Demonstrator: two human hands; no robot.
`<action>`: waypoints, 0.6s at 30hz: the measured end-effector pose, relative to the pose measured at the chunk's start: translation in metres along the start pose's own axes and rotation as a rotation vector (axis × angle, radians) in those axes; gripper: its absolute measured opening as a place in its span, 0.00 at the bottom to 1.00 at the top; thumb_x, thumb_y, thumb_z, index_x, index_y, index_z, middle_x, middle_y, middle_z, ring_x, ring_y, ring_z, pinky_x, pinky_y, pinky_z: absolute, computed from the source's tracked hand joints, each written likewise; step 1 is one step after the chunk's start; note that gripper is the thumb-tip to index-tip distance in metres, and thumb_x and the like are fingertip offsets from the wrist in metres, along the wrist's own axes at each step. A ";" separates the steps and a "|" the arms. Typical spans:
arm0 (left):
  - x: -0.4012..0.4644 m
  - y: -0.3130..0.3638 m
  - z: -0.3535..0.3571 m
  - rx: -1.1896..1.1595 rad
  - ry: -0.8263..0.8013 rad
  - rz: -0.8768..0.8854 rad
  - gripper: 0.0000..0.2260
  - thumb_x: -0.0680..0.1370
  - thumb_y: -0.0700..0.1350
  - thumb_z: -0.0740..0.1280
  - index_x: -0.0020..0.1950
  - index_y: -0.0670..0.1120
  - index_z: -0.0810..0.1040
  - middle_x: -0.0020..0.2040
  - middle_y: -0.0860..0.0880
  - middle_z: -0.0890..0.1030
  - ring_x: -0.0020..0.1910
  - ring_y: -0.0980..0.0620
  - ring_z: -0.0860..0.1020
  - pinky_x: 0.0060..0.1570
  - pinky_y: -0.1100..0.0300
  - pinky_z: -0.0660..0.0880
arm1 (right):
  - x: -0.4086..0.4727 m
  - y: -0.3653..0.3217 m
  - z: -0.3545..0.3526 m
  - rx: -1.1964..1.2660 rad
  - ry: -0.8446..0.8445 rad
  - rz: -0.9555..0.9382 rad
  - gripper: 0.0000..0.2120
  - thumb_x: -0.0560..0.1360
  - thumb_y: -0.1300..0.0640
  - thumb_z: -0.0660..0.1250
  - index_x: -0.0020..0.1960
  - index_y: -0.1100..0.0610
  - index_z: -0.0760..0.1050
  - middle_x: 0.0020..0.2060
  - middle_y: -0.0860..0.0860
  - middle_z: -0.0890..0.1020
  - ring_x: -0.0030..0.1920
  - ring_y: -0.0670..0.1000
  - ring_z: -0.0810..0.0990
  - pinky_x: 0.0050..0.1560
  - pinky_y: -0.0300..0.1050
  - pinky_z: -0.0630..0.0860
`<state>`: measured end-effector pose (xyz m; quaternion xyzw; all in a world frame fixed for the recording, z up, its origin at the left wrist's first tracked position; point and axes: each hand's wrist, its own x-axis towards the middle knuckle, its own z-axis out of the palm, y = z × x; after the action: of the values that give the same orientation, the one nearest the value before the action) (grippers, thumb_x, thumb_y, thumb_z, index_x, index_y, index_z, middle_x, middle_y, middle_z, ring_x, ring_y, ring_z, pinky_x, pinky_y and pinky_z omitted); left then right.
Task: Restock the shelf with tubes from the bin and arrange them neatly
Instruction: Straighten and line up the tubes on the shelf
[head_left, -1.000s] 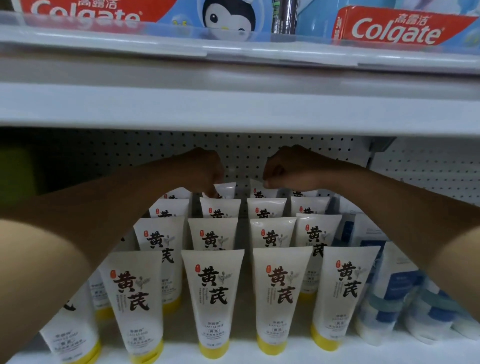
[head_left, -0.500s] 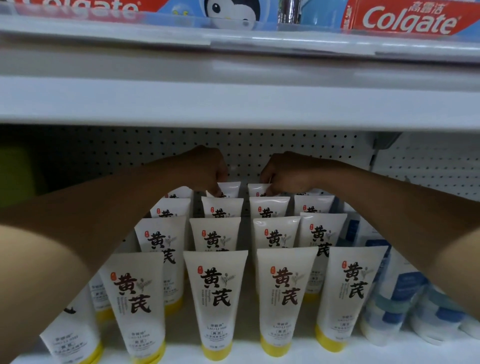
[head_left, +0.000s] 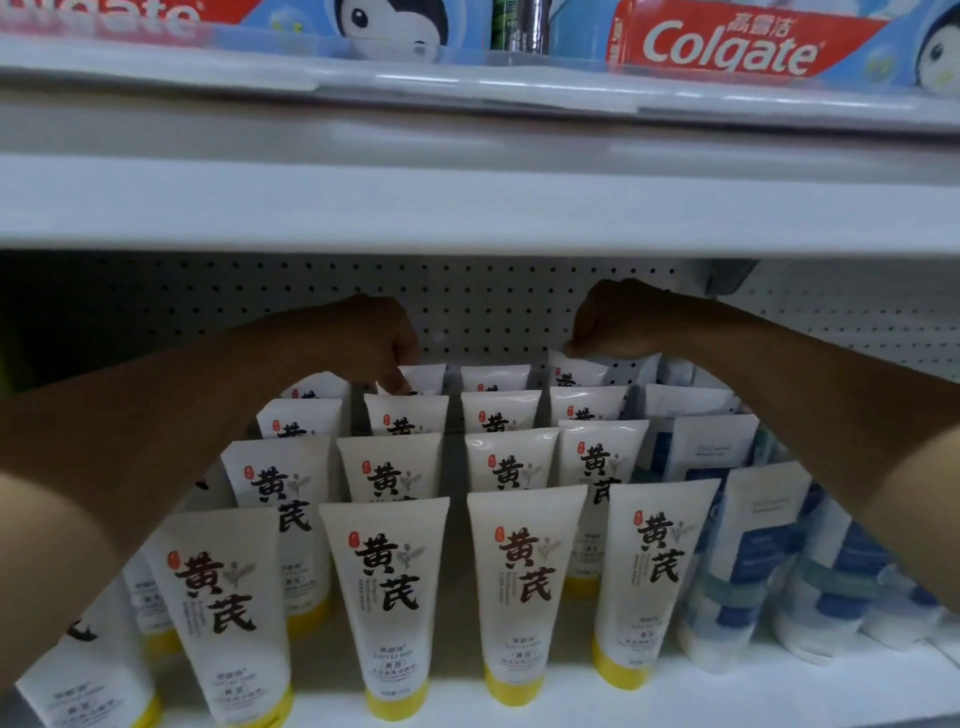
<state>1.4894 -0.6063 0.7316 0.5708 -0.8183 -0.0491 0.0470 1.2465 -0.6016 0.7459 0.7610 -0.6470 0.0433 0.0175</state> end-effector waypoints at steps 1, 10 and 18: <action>0.000 0.000 -0.001 -0.026 0.007 -0.001 0.13 0.74 0.45 0.70 0.57 0.43 0.78 0.53 0.49 0.79 0.49 0.53 0.75 0.49 0.63 0.69 | -0.002 0.001 0.001 -0.011 -0.041 -0.008 0.19 0.76 0.48 0.64 0.54 0.64 0.78 0.54 0.56 0.80 0.54 0.55 0.78 0.59 0.49 0.74; -0.006 0.018 -0.011 -0.131 0.203 0.094 0.11 0.74 0.42 0.69 0.56 0.45 0.80 0.58 0.47 0.79 0.58 0.50 0.76 0.61 0.59 0.68 | -0.008 0.001 0.002 -0.044 -0.098 -0.179 0.12 0.76 0.58 0.65 0.58 0.57 0.78 0.48 0.47 0.72 0.49 0.48 0.71 0.46 0.38 0.67; -0.009 0.043 -0.011 -0.164 0.193 0.092 0.11 0.75 0.39 0.68 0.57 0.43 0.80 0.57 0.45 0.80 0.55 0.47 0.79 0.61 0.56 0.73 | -0.010 0.004 0.007 -0.012 -0.059 -0.230 0.10 0.76 0.59 0.65 0.56 0.59 0.79 0.46 0.47 0.75 0.51 0.49 0.75 0.50 0.37 0.67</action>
<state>1.4538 -0.5836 0.7479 0.5289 -0.8286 -0.0583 0.1741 1.2412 -0.5933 0.7383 0.8312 -0.5558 0.0149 0.0078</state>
